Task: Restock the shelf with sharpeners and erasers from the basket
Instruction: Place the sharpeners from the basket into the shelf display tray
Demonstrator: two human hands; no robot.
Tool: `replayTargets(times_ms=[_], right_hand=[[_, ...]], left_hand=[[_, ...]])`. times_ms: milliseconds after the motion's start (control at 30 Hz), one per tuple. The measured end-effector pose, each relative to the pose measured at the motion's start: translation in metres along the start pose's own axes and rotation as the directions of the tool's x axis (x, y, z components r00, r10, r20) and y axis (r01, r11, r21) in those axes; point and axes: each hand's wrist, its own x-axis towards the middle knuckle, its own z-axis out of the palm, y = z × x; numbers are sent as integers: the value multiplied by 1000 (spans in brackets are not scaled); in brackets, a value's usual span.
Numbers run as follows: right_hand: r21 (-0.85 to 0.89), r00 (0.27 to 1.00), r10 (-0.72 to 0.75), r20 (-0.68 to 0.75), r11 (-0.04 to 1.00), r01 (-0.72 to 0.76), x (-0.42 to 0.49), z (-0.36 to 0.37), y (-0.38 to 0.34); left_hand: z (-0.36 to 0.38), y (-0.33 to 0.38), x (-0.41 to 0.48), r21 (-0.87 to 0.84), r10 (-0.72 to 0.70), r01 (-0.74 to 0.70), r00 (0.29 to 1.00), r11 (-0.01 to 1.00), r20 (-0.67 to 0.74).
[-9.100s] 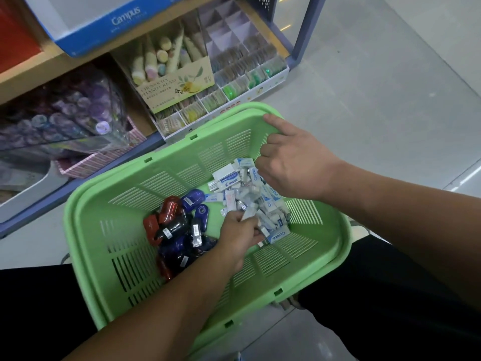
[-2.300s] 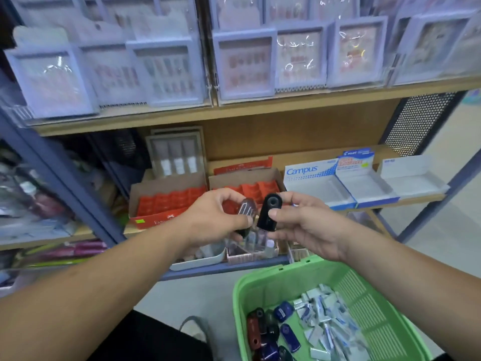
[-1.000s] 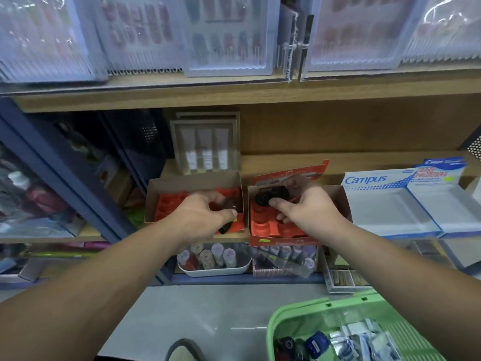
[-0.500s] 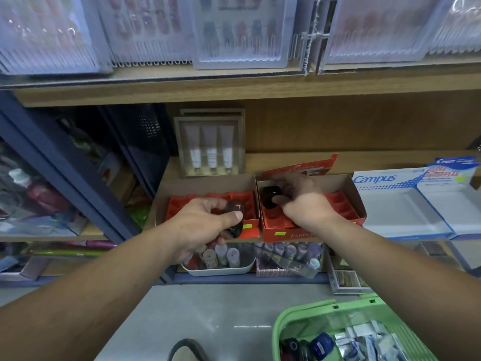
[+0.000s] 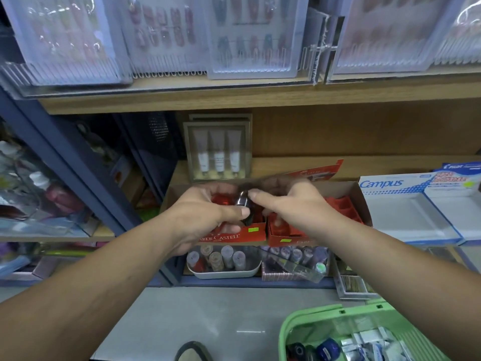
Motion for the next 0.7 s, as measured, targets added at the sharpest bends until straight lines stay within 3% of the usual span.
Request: replayTargets(times_ms=[67, 167, 300, 433, 600, 700], right_hand=[[106, 993, 70, 90, 991, -80, -4, 7, -4], [325, 993, 91, 78, 939, -112, 1, 6, -1], [564, 942, 237, 239, 756, -333, 9, -6, 2], [514, 927, 212, 310, 782, -351, 12, -4, 8], [474, 972, 189, 138, 849, -233, 19, -2, 11], [329, 988, 135, 77, 932, -153, 24, -7, 10]], left_hand=[[4, 0, -1, 48, 57, -57, 998, 997, -2], [4, 3, -2, 57, 65, -64, 998, 996, -21], [-8, 8, -3, -60, -60, 56, 996, 997, -63], [-8, 10, -3, -33, -106, 105, 994, 994, -23], [-14, 4, 6, 24, -72, 73, 995, 997, -64], [-24, 2, 8, 54, -46, 49, 997, 997, -58]])
